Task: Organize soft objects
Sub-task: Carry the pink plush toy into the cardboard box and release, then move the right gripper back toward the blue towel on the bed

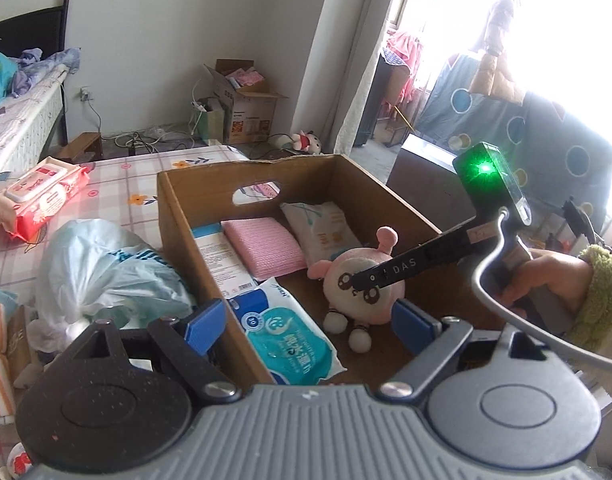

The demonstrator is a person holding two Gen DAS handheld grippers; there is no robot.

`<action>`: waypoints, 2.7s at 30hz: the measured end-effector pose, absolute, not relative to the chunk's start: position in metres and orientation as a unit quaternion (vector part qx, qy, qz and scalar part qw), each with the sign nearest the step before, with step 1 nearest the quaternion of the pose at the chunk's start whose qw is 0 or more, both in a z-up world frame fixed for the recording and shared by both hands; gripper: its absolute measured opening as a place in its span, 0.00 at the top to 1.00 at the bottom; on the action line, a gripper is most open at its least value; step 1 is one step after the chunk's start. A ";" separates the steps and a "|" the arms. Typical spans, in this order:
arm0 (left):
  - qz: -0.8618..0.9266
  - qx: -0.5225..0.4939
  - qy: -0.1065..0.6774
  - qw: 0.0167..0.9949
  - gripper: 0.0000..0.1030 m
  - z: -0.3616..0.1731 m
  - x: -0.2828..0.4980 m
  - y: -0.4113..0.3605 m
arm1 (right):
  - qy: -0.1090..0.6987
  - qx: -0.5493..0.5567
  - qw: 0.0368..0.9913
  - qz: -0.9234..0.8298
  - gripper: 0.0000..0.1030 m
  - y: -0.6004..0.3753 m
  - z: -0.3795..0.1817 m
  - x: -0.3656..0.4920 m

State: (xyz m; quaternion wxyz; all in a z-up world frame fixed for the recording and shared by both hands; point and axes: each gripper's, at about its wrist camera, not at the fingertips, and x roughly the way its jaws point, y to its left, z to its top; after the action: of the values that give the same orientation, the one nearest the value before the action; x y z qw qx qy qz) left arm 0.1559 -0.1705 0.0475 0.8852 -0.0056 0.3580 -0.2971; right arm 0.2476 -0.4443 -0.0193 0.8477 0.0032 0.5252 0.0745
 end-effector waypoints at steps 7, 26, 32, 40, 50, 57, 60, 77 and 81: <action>-0.289 -0.005 0.348 0.892 0.12 0.050 0.151 -0.152 | 0.496 -0.050 0.866 0.035 0.29 -0.428 -0.006 0.240; -0.232 -0.048 0.334 0.912 0.12 0.057 0.134 -0.075 | 0.534 0.155 0.829 0.067 0.56 -0.408 -0.035 0.269; -0.228 -0.062 0.332 0.913 0.12 0.057 0.135 -0.060 | 0.549 0.092 0.829 0.046 0.58 -0.390 -0.036 0.264; -0.226 -0.070 0.332 0.913 0.12 0.052 0.132 -0.047 | 0.571 0.063 0.818 0.023 0.56 -0.391 -0.037 0.255; -0.208 -0.082 0.333 0.916 0.11 0.049 0.128 -0.029 | 0.527 0.112 0.841 0.050 0.50 -0.405 -0.024 0.253; -0.167 -0.076 0.335 0.924 0.11 0.043 0.125 -0.002 | 0.472 0.179 0.855 0.117 0.42 -0.389 0.020 0.247; -0.142 -0.076 0.332 0.930 0.10 0.042 0.122 0.014 | 0.450 0.184 0.861 0.153 0.41 -0.368 0.042 0.248; -0.015 -0.073 0.336 0.939 0.12 0.021 0.168 0.079 | 0.490 0.158 0.783 0.350 0.39 -0.169 0.062 0.309; -0.003 -0.069 0.342 0.937 0.15 0.012 0.193 0.084 | 0.531 0.150 0.751 0.363 0.39 -0.118 0.045 0.350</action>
State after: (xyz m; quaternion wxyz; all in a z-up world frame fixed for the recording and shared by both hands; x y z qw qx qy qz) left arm 0.1926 0.0836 0.0122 0.9373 -0.0686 0.3417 -0.0035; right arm 0.3495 -0.1177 0.0448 0.7511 0.1502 0.5305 0.3630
